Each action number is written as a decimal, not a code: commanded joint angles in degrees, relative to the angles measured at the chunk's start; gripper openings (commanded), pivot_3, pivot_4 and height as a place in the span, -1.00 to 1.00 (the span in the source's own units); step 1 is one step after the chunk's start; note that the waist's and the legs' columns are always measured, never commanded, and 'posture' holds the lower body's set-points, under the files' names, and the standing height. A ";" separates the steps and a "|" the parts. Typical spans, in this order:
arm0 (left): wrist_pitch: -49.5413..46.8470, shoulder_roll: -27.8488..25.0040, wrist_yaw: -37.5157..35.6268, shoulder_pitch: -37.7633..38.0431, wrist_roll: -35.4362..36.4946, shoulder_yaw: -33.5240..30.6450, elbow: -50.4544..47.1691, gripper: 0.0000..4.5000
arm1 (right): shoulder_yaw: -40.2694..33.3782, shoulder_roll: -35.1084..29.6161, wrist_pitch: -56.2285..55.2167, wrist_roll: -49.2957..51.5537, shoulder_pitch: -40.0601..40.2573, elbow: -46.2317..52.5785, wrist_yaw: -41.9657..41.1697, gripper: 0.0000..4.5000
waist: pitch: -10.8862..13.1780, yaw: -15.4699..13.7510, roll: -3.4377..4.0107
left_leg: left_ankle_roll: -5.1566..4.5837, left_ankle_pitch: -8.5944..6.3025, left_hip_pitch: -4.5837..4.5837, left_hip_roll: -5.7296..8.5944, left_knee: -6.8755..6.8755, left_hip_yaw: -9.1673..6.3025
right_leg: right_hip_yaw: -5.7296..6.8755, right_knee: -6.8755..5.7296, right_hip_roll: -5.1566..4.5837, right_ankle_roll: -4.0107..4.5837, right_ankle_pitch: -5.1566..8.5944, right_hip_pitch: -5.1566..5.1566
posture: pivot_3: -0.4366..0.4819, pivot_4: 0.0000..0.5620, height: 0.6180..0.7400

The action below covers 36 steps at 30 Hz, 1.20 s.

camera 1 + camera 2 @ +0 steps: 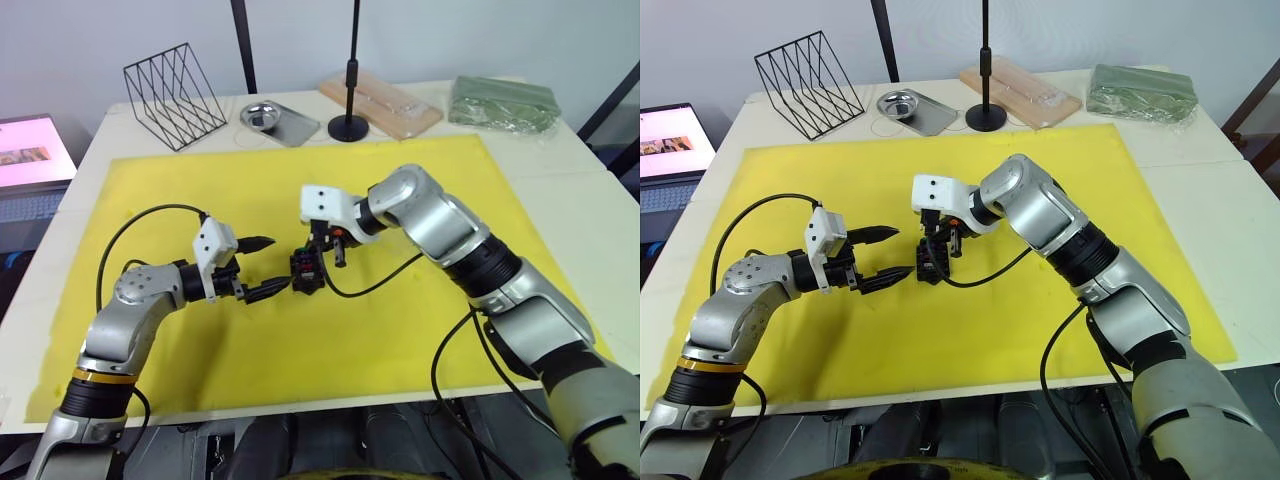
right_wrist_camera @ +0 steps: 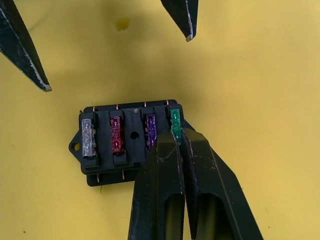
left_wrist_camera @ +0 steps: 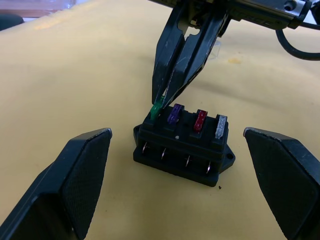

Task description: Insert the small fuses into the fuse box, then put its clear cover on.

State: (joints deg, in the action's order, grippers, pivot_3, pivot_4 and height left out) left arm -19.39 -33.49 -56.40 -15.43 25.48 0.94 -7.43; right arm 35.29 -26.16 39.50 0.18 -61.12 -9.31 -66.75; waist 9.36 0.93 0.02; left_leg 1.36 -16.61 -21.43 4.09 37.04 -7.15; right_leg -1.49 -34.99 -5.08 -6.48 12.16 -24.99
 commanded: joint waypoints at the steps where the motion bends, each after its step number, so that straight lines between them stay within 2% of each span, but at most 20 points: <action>1: 1.12 -0.27 -0.25 -0.24 0.10 -1.03 -0.72 1.00 | -0.94 0.51 -0.69 -0.63 -0.23 0.20 -0.33 -1.00 | 0.00 0.01 0.00 | 0.00 0.00 0.00 0.00 0.00 0.00 | 0.00 0.00 0.00 0.00 0.00 0.00 | -0.05 -0.47 1.00; 16: 1.63 -0.48 -0.70 -0.41 -0.21 -1.12 0.08 1.00 | -1.50 0.98 -0.56 -0.42 -0.06 0.09 -0.42 -1.00 | 0.00 0.04 0.00 | 0.00 0.00 0.00 0.00 0.00 0.00 | 0.00 -0.01 0.00 0.00 0.00 0.00 | -0.05 -0.47 1.00; 20: 1.83 -0.48 -0.80 -0.51 -0.45 -0.99 0.22 1.00 | -1.54 1.06 -0.54 -0.39 -0.01 0.04 -0.46 -0.54 | 0.00 0.02 0.00 | 0.01 0.00 0.00 0.00 0.00 0.00 | 0.00 -0.02 0.00 0.00 0.00 -0.01 | -0.05 -0.47 1.00; 36: 1.66 -0.11 -0.66 -0.94 -0.79 -0.98 0.17 1.00 | -4.33 1.26 1.05 2.21 -1.05 0.21 -2.36 -0.54 | 0.00 0.01 0.00 | 0.01 0.01 0.00 0.00 0.00 0.00 | 0.00 -0.02 -0.01 0.00 0.00 -0.01 | -0.05 -0.47 1.00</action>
State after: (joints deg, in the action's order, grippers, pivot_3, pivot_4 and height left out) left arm -18.47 -33.50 -57.11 -15.54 24.37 0.94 -6.66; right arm 33.29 -25.45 40.29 1.21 -60.96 -10.44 -68.47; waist 9.36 0.94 0.02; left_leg 1.38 -16.60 -21.43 4.10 37.04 -7.15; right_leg -1.49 -35.01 -5.08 -6.48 12.16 -25.00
